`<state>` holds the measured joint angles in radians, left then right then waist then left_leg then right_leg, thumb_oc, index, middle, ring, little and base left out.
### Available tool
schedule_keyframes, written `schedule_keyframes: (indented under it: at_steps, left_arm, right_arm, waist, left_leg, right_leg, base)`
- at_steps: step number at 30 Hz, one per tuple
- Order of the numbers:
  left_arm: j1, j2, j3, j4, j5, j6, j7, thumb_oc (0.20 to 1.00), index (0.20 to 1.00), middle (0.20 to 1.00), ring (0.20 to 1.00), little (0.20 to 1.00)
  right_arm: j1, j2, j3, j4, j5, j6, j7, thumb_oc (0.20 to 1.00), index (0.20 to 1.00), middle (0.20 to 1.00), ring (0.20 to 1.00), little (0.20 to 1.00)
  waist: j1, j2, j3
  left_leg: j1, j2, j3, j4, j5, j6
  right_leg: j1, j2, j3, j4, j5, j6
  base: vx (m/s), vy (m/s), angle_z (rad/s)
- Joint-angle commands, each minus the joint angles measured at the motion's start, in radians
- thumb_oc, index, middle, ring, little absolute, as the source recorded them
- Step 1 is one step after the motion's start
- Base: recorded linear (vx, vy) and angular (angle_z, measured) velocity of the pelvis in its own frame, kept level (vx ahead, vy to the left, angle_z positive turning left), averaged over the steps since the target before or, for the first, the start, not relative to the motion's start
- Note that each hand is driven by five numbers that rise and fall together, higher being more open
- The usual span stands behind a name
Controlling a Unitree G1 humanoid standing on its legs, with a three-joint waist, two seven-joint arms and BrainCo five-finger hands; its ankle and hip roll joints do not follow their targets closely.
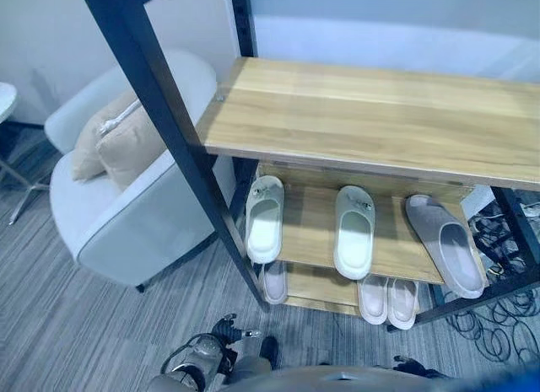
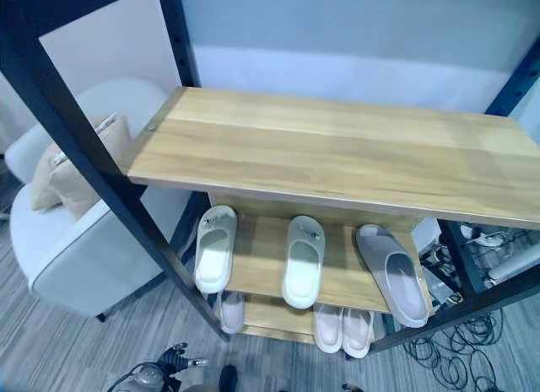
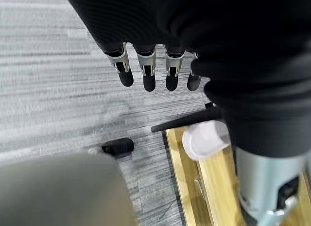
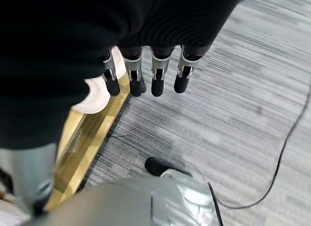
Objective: Arrange the slippers neatly on the shoe rack.
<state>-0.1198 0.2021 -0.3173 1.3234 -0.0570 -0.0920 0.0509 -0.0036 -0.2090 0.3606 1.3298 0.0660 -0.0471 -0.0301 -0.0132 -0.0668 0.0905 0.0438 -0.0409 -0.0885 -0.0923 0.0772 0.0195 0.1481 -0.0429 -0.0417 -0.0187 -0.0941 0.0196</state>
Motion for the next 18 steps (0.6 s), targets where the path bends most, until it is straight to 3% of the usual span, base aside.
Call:
schedule_keyframes:
  at_steps: [1,12,18]
  left_arm:
    - [0.006,-0.022,-0.027,0.035,0.033,-0.005,0.009,1.000,1.000,1.000,1.000,1.000]
    - [0.004,-0.035,-0.084,0.024,0.094,-0.030,0.010,1.000,1.000,1.000,1.000,1.000]
    - [-0.003,-0.035,-0.115,-0.005,0.130,-0.057,0.016,1.000,1.000,1.000,1.000,1.000]
  right_arm:
    - [-0.013,-0.003,0.028,-0.002,-0.019,0.004,0.013,1.000,1.000,1.000,1.000,1.000]
    - [-0.057,0.006,0.020,-0.136,0.067,-0.054,0.003,1.000,1.000,1.000,1.000,1.000]
    - [-0.088,0.012,0.084,-0.275,0.107,-0.101,0.031,1.000,1.000,1.000,1.000,1.000]
  waist:
    - [0.035,-0.007,-0.003]
    - [0.005,0.041,-0.015]
    - [0.016,0.057,-0.009]
  left_leg:
    - [0.032,0.023,-0.008,0.097,-0.165,-0.011]
    - [0.074,-0.009,0.023,0.037,-0.159,0.020]
    - [0.080,-0.036,0.019,0.028,-0.160,0.034]
  right_leg:
    - [-0.093,-0.041,0.000,0.060,0.053,0.061]
    - [-0.117,-0.089,0.031,0.080,0.075,0.107]
    - [-0.120,-0.124,0.002,0.104,0.080,0.126]
  base:
    - [-0.01,0.121,-0.02]
    - [-0.04,0.088,-0.10]
    - [-0.02,0.075,0.04]
